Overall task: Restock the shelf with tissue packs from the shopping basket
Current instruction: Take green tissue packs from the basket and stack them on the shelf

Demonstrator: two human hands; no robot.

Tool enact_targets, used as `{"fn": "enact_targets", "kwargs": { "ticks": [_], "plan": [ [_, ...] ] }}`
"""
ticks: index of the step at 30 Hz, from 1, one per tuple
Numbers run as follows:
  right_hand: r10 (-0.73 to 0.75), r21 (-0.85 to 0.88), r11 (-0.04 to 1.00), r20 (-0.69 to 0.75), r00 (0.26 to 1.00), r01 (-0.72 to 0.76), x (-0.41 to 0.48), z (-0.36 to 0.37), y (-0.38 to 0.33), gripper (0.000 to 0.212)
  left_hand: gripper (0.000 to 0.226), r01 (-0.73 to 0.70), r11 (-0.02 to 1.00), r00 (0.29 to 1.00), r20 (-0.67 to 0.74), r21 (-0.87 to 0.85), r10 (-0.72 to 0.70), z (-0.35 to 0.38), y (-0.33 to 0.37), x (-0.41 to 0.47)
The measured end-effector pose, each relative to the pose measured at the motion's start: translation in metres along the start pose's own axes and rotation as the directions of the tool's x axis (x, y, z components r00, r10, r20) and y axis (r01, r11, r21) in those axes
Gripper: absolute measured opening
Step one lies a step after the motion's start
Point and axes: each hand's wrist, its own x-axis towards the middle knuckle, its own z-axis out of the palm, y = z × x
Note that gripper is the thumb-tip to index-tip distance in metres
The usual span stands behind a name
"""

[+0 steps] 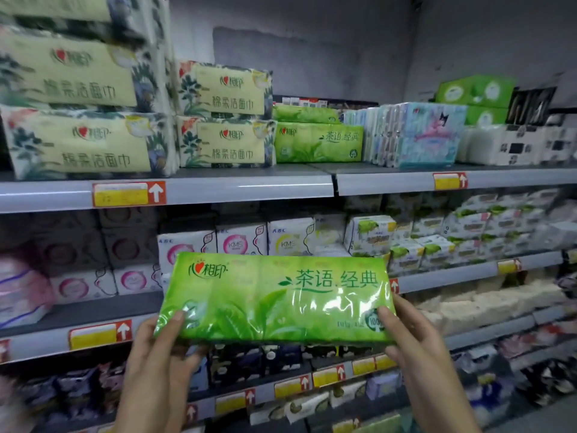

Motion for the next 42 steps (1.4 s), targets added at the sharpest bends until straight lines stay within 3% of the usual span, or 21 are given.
{"fn": "enact_targets", "kwargs": {
  "ticks": [3, 8, 16, 18, 20, 22, 24, 27, 29, 32, 35, 36, 38, 39, 42],
  "plan": [
    [-0.033, 0.012, 0.999, 0.014, 0.999, 0.033, 0.014, 0.002, -0.013, 0.034, 0.001, -0.044, 0.999, 0.998, 0.052, 0.008, 0.043, 0.013, 0.012, 0.005],
    [-0.117, -0.036, 0.992, 0.097, 0.988, 0.121, 0.037, -0.015, -0.033, 0.047, 0.017, -0.131, 0.981, 0.991, 0.018, 0.14, 0.13, 0.041, 0.011, 0.011],
    [-0.199, 0.008, 0.98, 0.124, 0.972, 0.2, 0.089, -0.054, -0.055, 0.042, 0.01, -0.228, 0.964, 0.974, 0.05, 0.136, 0.223, 0.106, -0.01, 0.008],
    [-0.22, 0.021, 0.976, 0.124, 0.968, 0.219, 0.105, -0.065, -0.061, 0.048, 0.026, -0.25, 0.96, 0.967, 0.087, 0.126, 0.24, 0.122, -0.015, 0.008],
    [-0.236, 0.021, 0.972, 0.131, 0.963, 0.235, 0.121, -0.076, -0.069, 0.035, 0.064, -0.285, 0.948, 0.957, 0.106, 0.142, 0.271, 0.135, -0.023, 0.013],
    [-0.251, 0.024, 0.968, 0.154, 0.956, 0.251, 0.136, -0.086, -0.077, 0.027, 0.086, -0.301, 0.941, 0.952, 0.099, 0.156, 0.288, 0.149, -0.031, 0.016],
    [-0.266, 0.017, 0.963, 0.182, 0.947, 0.268, 0.149, -0.094, -0.083, 0.028, 0.073, -0.325, 0.933, 0.945, 0.089, 0.155, 0.315, 0.163, -0.04, 0.017],
    [-0.273, 0.026, 0.961, 0.208, 0.939, 0.274, 0.168, -0.105, -0.088, 0.03, 0.011, -0.336, 0.934, 0.941, 0.084, 0.123, 0.328, 0.184, -0.05, 0.015],
    [-0.282, 0.039, 0.959, 0.239, 0.929, 0.281, 0.179, -0.111, -0.09, 0.034, 0.012, -0.351, 0.926, 0.936, 0.068, 0.14, 0.345, 0.194, -0.055, 0.014],
    [-0.29, 0.059, 0.957, 0.278, 0.916, 0.285, 0.198, -0.119, -0.089, 0.077, 0.014, -0.374, 0.919, 0.927, 0.042, 0.129, 0.372, 0.208, -0.056, 0.015],
    [-0.26, 0.113, 0.965, 0.286, 0.922, 0.237, 0.222, -0.127, -0.084, 0.091, 0.008, -0.38, 0.915, 0.924, 0.014, 0.137, 0.381, 0.211, -0.06, 0.026],
    [-0.259, 0.127, 0.965, 0.294, 0.92, 0.231, 0.23, -0.128, -0.084, 0.092, 0.02, -0.389, 0.912, 0.921, 0.046, 0.127, 0.386, 0.212, -0.061, 0.031],
    [-0.269, 0.136, 0.962, 0.292, 0.918, 0.238, 0.245, -0.127, -0.09, 0.089, 0.077, -0.395, 0.9, 0.919, 0.074, 0.186, 0.388, 0.217, -0.062, 0.042],
    [-0.279, 0.134, 0.959, 0.297, 0.913, 0.25, 0.249, -0.127, -0.095, 0.081, 0.083, -0.394, 0.898, 0.919, 0.064, 0.195, 0.389, 0.222, -0.062, 0.045],
    [-0.322, 0.166, 0.945, 0.326, 0.889, 0.282, 0.26, -0.123, -0.115, 0.04, 0.026, -0.415, 0.897, 0.91, 0.092, 0.15, 0.405, 0.241, -0.057, 0.052]
  ]
}}
